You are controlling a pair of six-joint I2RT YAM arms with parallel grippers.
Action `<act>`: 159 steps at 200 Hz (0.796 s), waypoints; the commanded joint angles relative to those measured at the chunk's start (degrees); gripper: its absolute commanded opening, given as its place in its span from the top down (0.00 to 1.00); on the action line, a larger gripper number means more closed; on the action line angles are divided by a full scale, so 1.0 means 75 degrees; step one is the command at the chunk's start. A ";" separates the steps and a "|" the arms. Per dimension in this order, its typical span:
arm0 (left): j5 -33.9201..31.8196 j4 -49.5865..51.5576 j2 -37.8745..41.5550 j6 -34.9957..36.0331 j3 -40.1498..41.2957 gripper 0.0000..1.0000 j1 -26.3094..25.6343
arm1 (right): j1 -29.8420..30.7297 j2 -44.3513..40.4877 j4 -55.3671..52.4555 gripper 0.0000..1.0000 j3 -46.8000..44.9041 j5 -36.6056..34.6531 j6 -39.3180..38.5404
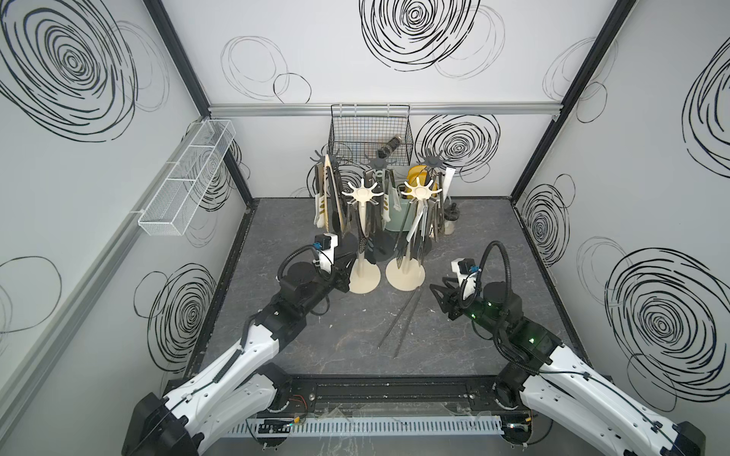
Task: Hang food tongs on kitchen utensil racks
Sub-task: Hang the food tongs on the rack, then pick up the food tongs from the center of the board.
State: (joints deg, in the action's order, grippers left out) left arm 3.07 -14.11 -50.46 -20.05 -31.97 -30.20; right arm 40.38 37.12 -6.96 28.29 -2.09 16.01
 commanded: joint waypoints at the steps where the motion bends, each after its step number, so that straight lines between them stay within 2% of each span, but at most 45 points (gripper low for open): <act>1: -0.0915 0.0136 0.0438 -0.0541 0.0289 0.81 0.0024 | 0.0033 0.0253 -0.0680 0.50 0.0421 -0.0155 0.0536; 27: -0.1691 0.0885 0.0986 -0.1007 0.0462 0.77 0.0042 | 0.0140 0.1003 -0.1567 0.50 0.1007 -0.0525 0.1121; 64: -0.2142 0.2115 0.1539 -0.1278 0.0317 0.62 0.0157 | 0.0488 0.2345 -0.2936 0.51 0.1762 -0.1028 0.2533; 80: -0.1914 0.2511 0.1594 -0.1232 0.0161 0.58 0.0289 | 0.0651 0.2794 -0.3030 0.54 0.1878 -0.0850 0.3113; 106: -0.1266 0.3108 0.1460 -0.1092 -0.0140 0.57 0.0534 | 0.1143 0.3369 -0.2942 0.55 0.1902 -0.0854 0.4050; 159: 0.0328 0.4075 0.0694 -0.0701 -0.0837 0.59 0.1004 | 0.1990 0.4985 -0.3395 0.53 0.2303 -0.1335 0.6072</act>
State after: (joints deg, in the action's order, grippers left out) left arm -1.17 12.82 -43.68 -27.24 -35.09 -23.79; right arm 53.30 69.78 -27.88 42.35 -9.10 50.96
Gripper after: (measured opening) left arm 0.417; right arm 0.463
